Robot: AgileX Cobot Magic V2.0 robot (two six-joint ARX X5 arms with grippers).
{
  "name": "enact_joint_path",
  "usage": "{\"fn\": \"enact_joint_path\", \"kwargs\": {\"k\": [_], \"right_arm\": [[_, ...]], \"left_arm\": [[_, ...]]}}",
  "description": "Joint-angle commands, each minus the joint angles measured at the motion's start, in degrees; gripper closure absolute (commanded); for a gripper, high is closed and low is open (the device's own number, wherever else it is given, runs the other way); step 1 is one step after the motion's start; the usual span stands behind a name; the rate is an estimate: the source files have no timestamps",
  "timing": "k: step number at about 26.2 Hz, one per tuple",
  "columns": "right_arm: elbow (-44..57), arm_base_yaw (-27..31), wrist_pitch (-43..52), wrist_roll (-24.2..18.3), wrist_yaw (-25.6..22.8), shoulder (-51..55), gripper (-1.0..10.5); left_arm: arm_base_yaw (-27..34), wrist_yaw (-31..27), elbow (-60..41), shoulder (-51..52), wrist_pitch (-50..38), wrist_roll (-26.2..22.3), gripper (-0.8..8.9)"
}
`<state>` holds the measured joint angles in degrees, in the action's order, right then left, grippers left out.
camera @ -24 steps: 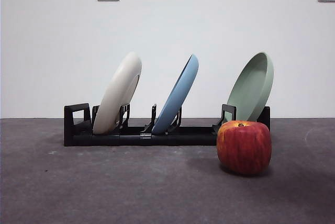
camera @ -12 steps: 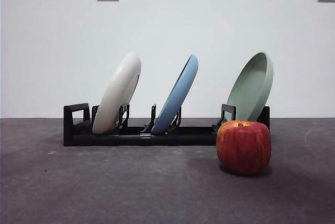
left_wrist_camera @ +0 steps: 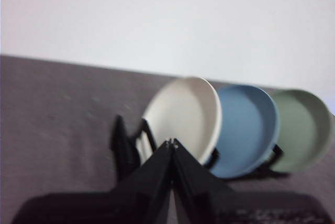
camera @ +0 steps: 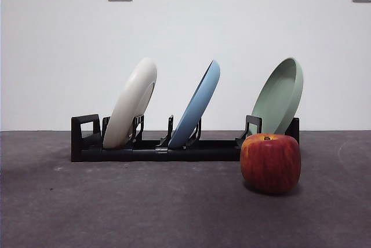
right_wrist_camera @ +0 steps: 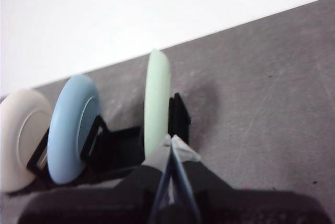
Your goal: Take the yellow plate from the plate rack,put the plate on the table,take the apple from the table,put the apple in the plate
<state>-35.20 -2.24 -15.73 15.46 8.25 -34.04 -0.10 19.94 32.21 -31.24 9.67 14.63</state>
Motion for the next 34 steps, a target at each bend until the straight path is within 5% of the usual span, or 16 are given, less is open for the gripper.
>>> {"fn": "enact_joint_path", "kwargs": {"k": [1,16,19,22,34], "right_arm": [[-5.53,-0.13,-3.61,-3.13,2.23,-5.09,9.6],[-23.30,-0.22,-16.52,-9.42,14.40,-24.15,9.4],[-23.37,-0.22,-16.57,-10.40,14.36,-25.70,8.0],[-23.37,-0.24,-16.68,-10.40,14.36,-26.51,7.5],[-23.37,-0.50,-21.94,-10.38,14.34,-26.51,7.5]], "left_arm": [[0.13,3.28,4.02,-6.78,1.27,-1.49,8.19],[-0.96,13.64,29.33,-34.27,10.69,-3.13,8.18],[-2.64,13.53,34.32,-39.28,11.96,-3.69,8.10],[-6.12,13.11,39.21,-44.92,13.16,-3.65,6.48],[-18.49,-0.55,56.85,-68.15,19.19,-3.72,6.16]]}}
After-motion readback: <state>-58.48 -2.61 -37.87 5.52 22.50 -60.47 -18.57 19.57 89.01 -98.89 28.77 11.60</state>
